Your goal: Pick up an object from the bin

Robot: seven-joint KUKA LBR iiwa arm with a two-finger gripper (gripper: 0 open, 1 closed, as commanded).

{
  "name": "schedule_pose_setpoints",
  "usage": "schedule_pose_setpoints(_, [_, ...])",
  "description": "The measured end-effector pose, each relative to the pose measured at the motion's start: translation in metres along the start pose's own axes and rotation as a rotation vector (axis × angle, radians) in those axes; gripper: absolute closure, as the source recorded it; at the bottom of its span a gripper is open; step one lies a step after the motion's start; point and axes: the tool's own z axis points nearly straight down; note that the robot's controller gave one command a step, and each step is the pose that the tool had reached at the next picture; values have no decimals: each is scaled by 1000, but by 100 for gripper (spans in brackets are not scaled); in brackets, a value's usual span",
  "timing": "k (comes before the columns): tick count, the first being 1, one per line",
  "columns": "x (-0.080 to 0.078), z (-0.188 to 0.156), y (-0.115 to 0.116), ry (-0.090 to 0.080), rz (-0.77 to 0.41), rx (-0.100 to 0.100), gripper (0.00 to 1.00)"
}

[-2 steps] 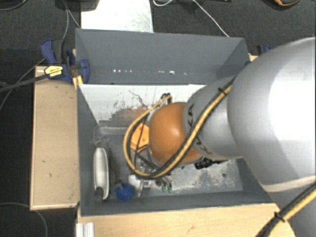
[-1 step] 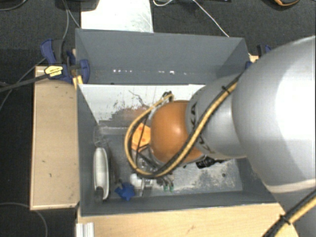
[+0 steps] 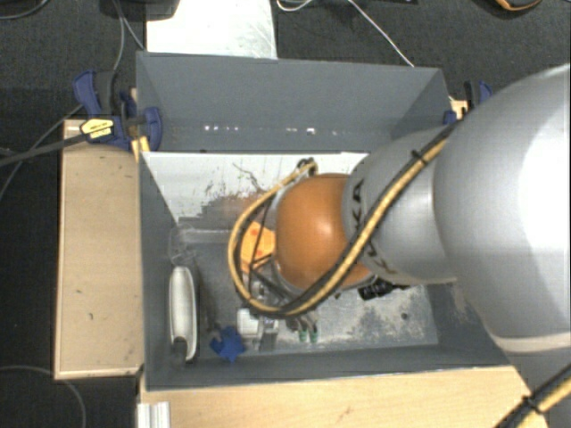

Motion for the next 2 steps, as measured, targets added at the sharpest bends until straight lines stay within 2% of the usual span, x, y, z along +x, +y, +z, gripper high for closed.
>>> schedule_pose_setpoints(2, [-1, -33, 0, -4, 0, -2, 100])
